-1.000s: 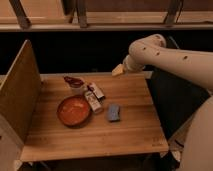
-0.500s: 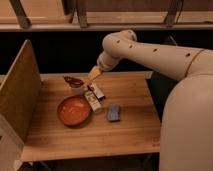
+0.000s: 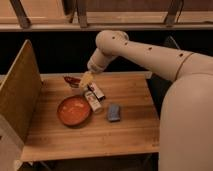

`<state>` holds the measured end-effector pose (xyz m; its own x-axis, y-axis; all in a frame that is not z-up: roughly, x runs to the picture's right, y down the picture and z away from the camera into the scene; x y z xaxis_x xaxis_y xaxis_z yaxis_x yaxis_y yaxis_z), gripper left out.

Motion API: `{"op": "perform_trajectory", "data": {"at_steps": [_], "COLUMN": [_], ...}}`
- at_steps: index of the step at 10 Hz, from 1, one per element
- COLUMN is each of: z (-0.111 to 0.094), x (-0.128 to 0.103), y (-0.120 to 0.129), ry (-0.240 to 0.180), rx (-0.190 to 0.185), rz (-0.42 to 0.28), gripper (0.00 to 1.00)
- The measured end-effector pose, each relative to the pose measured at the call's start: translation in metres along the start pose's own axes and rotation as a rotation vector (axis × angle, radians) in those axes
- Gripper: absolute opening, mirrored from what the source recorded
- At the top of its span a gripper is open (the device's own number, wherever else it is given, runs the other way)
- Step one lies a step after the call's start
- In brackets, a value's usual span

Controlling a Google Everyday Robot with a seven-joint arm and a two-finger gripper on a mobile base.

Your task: Place the pepper in the ceramic cup

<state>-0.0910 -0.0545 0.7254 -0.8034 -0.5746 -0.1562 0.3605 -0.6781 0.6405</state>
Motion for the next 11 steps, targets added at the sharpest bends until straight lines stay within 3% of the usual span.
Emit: {"op": "perform_trajectory", "data": {"at_steps": [1, 3, 5, 8, 11], "z": [-0.001, -0.004, 0.010, 0.054, 0.104], "x": [0.001, 0.005, 0.020, 0.053, 0.087], "y": [0.000, 0.021, 0.042, 0.053, 0.058], "ry": [0.001, -0.013, -0.033, -0.041, -0.029], "rx": [-0.001, -0.078, -0.129, -0.107, -0.030], "rz": [-0.013, -0.027, -0.069, -0.151, -0.223], "gripper": [0.80, 0.80, 0.80, 0.80, 0.80]}}
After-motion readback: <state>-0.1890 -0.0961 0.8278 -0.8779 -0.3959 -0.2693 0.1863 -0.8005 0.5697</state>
